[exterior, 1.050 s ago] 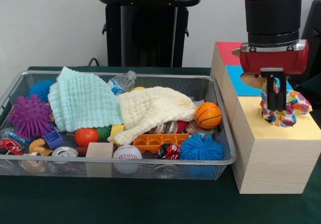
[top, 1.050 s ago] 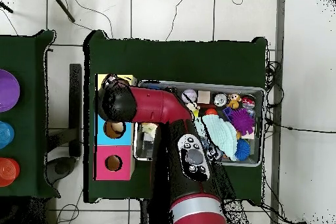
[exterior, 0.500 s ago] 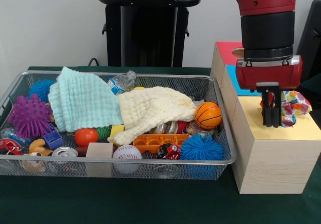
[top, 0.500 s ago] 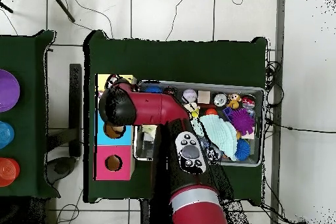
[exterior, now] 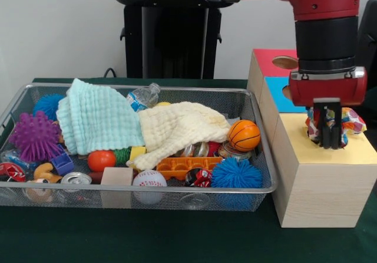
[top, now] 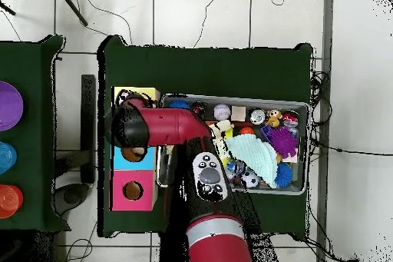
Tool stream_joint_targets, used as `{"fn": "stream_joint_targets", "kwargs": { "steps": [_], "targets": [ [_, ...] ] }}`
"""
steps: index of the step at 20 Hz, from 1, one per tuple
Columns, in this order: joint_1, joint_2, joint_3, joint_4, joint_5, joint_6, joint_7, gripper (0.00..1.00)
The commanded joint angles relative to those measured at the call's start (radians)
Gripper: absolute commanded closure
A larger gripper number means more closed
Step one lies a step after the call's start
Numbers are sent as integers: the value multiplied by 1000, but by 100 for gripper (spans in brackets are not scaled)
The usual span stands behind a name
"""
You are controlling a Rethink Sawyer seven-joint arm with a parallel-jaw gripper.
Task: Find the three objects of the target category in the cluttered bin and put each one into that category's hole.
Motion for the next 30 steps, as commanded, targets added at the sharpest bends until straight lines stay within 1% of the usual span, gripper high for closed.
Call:
{"fn": "stream_joint_targets", "kwargs": {
  "steps": [1,3,6,13,17,20,23,25,28,30],
  "targets": [
    [42,1,-54,-183,10,479,57,100],
    [37,6,-44,-240,6,583,50,100],
    [24,21,-23,-295,-3,650,42,100],
    [-2,59,-2,-355,-44,682,4,100],
    [-12,74,-9,-364,-64,645,-5,100],
    [-21,77,-6,-334,-62,568,10,100],
    [-18,83,-13,-321,-74,508,27,100],
    [-11,87,-25,-323,-85,482,39,100],
    [-20,86,-22,-316,-90,466,21,100],
    [-32,80,-14,-296,-86,448,11,100]
  ]
}}
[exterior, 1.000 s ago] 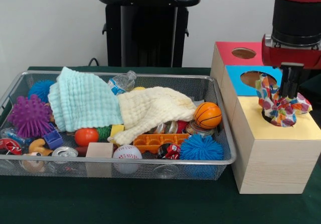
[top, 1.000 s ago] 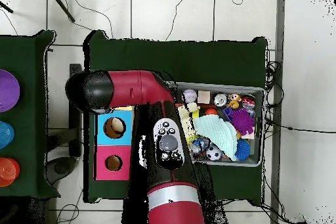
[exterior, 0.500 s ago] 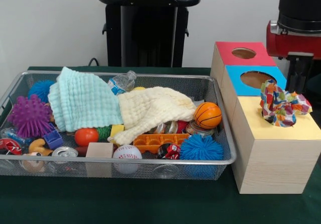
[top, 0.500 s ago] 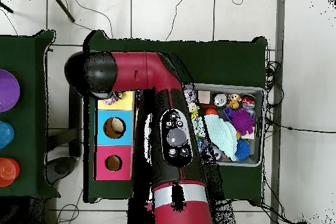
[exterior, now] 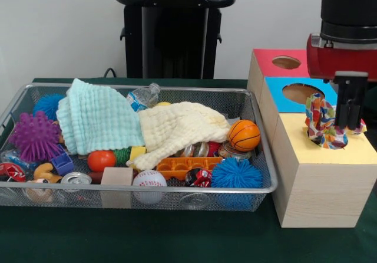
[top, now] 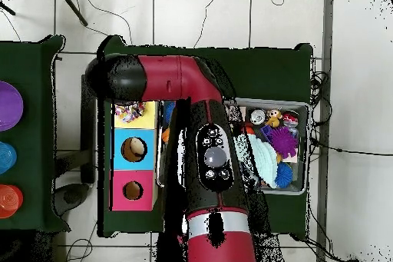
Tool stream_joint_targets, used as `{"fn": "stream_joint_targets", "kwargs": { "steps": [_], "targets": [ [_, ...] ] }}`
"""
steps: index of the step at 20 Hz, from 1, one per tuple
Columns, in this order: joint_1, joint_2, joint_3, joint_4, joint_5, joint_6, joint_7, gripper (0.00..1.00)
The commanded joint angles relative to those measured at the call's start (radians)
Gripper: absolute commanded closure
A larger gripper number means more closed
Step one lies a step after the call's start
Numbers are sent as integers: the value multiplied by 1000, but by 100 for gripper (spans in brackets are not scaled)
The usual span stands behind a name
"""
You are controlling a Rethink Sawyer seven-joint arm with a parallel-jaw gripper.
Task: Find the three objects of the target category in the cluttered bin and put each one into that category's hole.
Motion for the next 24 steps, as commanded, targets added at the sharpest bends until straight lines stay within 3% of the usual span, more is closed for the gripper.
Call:
{"fn": "stream_joint_targets", "kwargs": {
  "steps": [1,5,14,24],
  "targets": [
    [-47,53,10,75,-53,-63,7,100],
    [-66,33,32,118,-37,-77,-8,100],
    [-63,16,26,31,-16,255,-41,100],
    [-51,-18,40,71,-5,363,-11,100]
  ]
}}
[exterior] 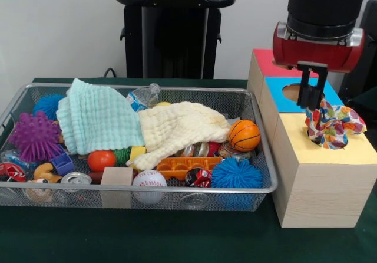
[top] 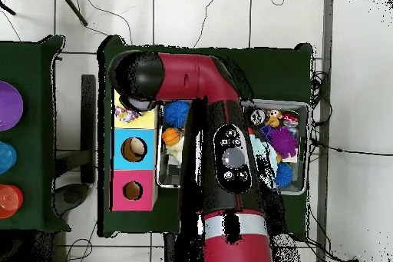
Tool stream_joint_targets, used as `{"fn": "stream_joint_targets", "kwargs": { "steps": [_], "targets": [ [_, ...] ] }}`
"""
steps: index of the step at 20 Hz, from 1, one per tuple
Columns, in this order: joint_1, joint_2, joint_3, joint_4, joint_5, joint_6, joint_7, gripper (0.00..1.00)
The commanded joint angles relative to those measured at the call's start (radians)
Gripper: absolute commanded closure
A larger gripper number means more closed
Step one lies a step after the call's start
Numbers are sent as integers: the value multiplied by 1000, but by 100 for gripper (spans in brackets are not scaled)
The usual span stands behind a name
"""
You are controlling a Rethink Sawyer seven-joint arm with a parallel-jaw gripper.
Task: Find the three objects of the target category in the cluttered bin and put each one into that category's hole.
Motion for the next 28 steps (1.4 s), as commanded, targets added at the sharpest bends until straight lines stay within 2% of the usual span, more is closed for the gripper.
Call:
{"fn": "stream_joint_targets", "kwargs": {
  "steps": [1,19,21,24,28],
  "targets": [
    [-6,-7,41,67,-1,124,-8,100],
    [-3,-9,90,183,14,-59,-26,100],
    [1,-19,83,207,2,-123,-8,100],
    [12,-38,62,267,-26,-275,40,100],
    [21,-47,54,303,-21,-341,69,100]
  ]
}}
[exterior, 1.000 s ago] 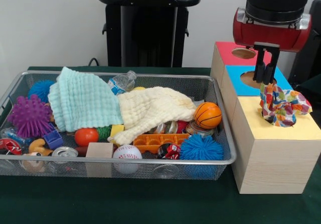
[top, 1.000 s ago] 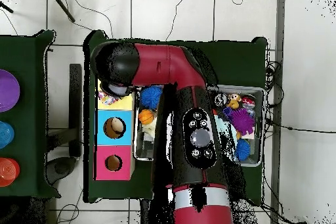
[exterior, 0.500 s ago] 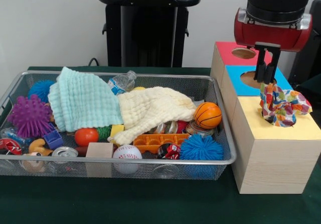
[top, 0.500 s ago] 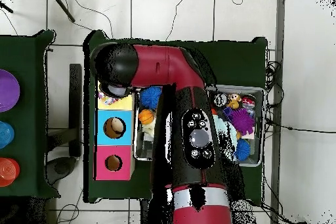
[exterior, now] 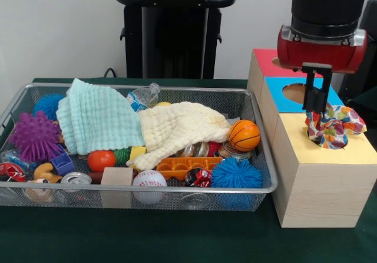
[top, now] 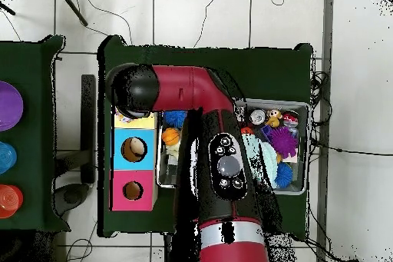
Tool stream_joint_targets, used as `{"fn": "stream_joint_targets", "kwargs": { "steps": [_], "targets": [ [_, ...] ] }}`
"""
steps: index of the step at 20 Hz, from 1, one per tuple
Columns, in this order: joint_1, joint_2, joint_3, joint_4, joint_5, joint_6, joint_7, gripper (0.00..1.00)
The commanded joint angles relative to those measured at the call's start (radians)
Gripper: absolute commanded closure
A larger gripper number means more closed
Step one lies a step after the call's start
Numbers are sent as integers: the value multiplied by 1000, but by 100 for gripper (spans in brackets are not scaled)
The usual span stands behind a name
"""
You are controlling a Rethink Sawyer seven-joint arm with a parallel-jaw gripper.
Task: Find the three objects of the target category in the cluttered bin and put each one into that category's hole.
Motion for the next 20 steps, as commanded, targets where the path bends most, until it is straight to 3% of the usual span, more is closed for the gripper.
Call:
{"fn": "stream_joint_targets", "kwargs": {
  "steps": [1,9,16,20],
  "targets": [
    [18,-15,47,206,-17,-166,73,100],
    [52,-24,20,213,13,-178,107,100],
    [58,-69,6,198,49,36,97,100],
    [48,-102,8,237,64,82,81,100]
  ]
}}
